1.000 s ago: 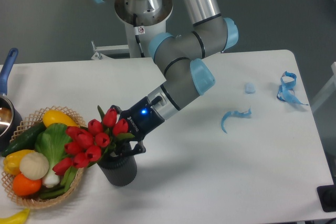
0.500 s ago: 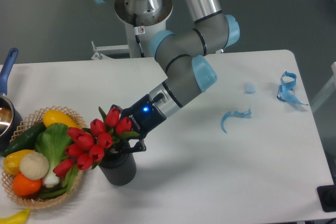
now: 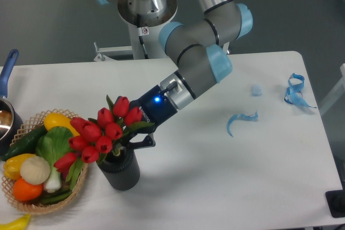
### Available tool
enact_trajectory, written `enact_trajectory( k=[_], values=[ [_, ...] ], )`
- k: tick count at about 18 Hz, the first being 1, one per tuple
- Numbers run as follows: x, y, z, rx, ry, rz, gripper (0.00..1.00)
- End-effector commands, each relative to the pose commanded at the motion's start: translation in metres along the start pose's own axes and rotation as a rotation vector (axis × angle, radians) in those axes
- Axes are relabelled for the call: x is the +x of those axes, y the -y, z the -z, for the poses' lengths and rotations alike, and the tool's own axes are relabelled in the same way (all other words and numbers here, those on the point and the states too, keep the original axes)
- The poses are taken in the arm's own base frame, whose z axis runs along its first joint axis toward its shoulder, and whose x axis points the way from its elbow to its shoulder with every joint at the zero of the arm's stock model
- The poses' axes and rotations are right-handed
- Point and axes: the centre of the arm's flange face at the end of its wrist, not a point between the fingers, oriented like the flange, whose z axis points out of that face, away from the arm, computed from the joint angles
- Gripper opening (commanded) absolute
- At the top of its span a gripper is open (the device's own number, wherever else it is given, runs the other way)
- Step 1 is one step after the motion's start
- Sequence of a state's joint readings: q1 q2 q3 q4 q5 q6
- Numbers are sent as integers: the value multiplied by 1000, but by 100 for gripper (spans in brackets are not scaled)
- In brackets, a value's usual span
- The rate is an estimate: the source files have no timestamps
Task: Pick up the flowers from the vase
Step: 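Lift the gripped tulips up out of the black vase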
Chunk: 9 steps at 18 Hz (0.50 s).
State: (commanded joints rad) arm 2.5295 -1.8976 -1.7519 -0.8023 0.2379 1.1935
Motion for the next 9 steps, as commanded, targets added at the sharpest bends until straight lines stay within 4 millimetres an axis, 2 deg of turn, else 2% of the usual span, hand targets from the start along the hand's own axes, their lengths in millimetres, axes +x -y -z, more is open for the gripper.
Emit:
enact_trajectory(
  k=[4, 9],
  values=[
    [-7, 22, 9, 24, 9, 50, 33],
    [-9, 34, 14, 39, 12, 89, 33]
  ],
)
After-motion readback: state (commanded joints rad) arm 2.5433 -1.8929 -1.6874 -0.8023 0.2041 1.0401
